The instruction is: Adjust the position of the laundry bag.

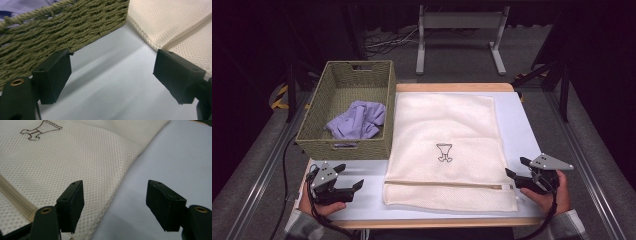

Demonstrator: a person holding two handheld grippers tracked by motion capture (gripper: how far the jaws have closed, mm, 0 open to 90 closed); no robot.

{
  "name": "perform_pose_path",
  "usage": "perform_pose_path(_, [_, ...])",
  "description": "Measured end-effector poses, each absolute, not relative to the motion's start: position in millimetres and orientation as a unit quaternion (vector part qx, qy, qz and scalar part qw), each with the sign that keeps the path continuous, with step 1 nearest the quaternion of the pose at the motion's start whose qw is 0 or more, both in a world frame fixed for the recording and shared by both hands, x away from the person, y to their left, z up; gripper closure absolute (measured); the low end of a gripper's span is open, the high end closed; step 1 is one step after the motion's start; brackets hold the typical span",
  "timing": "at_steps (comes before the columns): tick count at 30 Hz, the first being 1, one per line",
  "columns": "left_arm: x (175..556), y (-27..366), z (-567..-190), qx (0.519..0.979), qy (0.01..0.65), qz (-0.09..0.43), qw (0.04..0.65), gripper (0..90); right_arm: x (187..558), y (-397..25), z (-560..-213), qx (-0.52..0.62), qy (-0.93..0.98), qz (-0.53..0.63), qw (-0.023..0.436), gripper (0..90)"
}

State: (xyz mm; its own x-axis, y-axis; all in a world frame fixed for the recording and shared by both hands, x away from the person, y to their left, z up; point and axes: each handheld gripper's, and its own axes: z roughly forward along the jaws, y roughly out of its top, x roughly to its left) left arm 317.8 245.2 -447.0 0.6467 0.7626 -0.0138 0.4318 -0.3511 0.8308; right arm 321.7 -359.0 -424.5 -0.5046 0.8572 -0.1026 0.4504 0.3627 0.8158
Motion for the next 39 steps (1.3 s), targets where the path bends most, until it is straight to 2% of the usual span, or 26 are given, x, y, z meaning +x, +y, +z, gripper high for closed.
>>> perform_pose_path(4, [323.5, 235.7, -454.1, 0.834, 0.362, 0.187, 0.372, 25.7, 320.0, -355.3, -425.6, 0.410, 0.789, 0.373, 0.267, 36.9])
perform_pose_path(13, [330.5, 211.3, -450.2, 0.834, 0.334, 0.139, 0.418, 29.2, 325.6, -353.5, -428.3, 0.397, 0.802, 0.371, 0.249, 61.2])
perform_pose_path(15, [334.6, 202.3, -450.8, 0.839, 0.334, 0.134, 0.407, 28.5, 325.4, -350.8, -428.8, 0.396, 0.806, 0.367, 0.243, 61.1])
perform_pose_path(20, [338.3, 181.1, -452.9, 0.856, 0.313, 0.123, 0.392, 32.3, 328.6, -345.4, -432.7, 0.403, 0.811, 0.356, 0.232, 53.5])
perform_pose_path(29, [350.4, 166.6, -454.2, 0.866, 0.306, 0.103, 0.383, 38.7, 340.3, -340.6, -438.9, 0.417, 0.812, 0.342, 0.223, 51.3])
perform_pose_path(32, [352.4, 164.0, -454.0, 0.867, 0.307, 0.095, 0.382, 46.2, 344.3, -339.5, -440.3, 0.419, 0.813, 0.339, 0.220, 49.4])
perform_pose_path(34, [353.3, 164.3, -454.1, 0.869, 0.297, 0.080, 0.387, 55.1, 346.6, -340.6, -441.2, 0.429, 0.808, 0.345, 0.209, 50.3])
perform_pose_path(35, [353.2, 163.7, -453.8, 0.873, 0.290, 0.078, 0.385, 63.2, 347.3, -341.0, -441.4, 0.430, 0.808, 0.347, 0.207, 53.8])
perform_pose_path(37, [353.2, 161.0, -452.2, 0.875, 0.289, 0.077, 0.381, 69.3, 348.2, -340.8, -439.9, 0.431, 0.809, 0.344, 0.204, 69.9])
perform_pose_path(39, [353.8, 158.3, -451.3, 0.877, 0.289, 0.087, 0.374, 76.3, 349.0, -337.1, -439.9, 0.428, 0.809, 0.338, 0.219, 80.0])
